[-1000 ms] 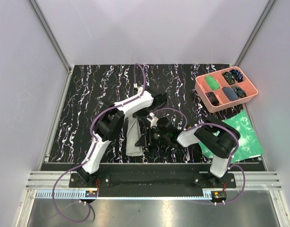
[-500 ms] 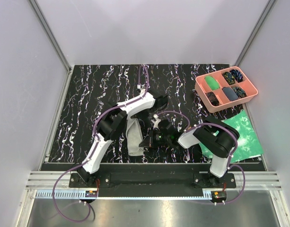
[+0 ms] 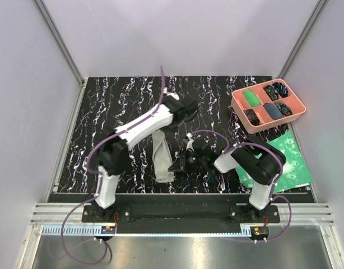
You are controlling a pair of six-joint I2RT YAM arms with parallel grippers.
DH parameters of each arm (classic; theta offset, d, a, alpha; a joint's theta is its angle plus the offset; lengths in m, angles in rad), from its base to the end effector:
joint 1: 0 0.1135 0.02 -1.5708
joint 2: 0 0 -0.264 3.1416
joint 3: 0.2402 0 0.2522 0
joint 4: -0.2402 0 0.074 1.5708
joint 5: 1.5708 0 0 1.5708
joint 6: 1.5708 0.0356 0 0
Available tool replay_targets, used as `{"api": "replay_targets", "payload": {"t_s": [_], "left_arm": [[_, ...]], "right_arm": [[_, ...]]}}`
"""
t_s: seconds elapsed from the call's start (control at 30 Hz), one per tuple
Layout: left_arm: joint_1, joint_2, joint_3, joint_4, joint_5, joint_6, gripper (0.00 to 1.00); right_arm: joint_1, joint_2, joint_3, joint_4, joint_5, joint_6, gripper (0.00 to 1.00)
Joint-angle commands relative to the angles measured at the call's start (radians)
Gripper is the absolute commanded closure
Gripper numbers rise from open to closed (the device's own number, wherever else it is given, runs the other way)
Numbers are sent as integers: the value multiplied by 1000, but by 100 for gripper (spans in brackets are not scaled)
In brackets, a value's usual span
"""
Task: Fold the napkin into a case and place the utensils inside
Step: Turn over the smaller rectangle folded napkin at the center of the board.
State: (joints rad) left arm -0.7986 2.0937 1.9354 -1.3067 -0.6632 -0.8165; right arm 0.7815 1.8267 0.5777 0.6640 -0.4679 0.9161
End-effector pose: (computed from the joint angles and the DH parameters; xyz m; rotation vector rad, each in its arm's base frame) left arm 0.3045 -0.2813 0.2614 -0.0692 2.5447 0.5084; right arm 0.2083 0.2293 0.0971 -0.1488 2.4764 1.3795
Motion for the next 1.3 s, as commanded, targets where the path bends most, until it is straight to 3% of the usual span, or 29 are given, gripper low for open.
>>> {"api": "replay_targets", "payload": {"t_s": [0.0,0.03,0.07,0.17,0.27,0.67,0.93,1.1,1.27], "left_arm": [[45,-231,-253,156,147,123,46],[62,-260,-303,206,183,135,53],[91,-308,-349,281,204,148,68],[154,-354,-479,416,310,200,92],[182,-344,-513,483,392,229,100],[187,-175,-440,537,470,267,100],[177,-97,-429,589,502,269,100],[170,-72,-420,598,519,272,100],[173,-126,-415,589,525,277,99]], "right_arm": [[-47,14,-22,-113,3,-31,75],[-48,10,-18,-127,-5,-37,72],[-48,2,-16,-139,-2,-43,69],[-50,-26,-6,-193,9,-69,60],[-51,-47,22,-273,18,-103,54],[-50,-96,48,-411,66,-158,53],[-50,-194,125,-699,155,-296,58],[-13,-277,223,-871,200,-384,57],[25,-282,275,-874,152,-375,56]]}}
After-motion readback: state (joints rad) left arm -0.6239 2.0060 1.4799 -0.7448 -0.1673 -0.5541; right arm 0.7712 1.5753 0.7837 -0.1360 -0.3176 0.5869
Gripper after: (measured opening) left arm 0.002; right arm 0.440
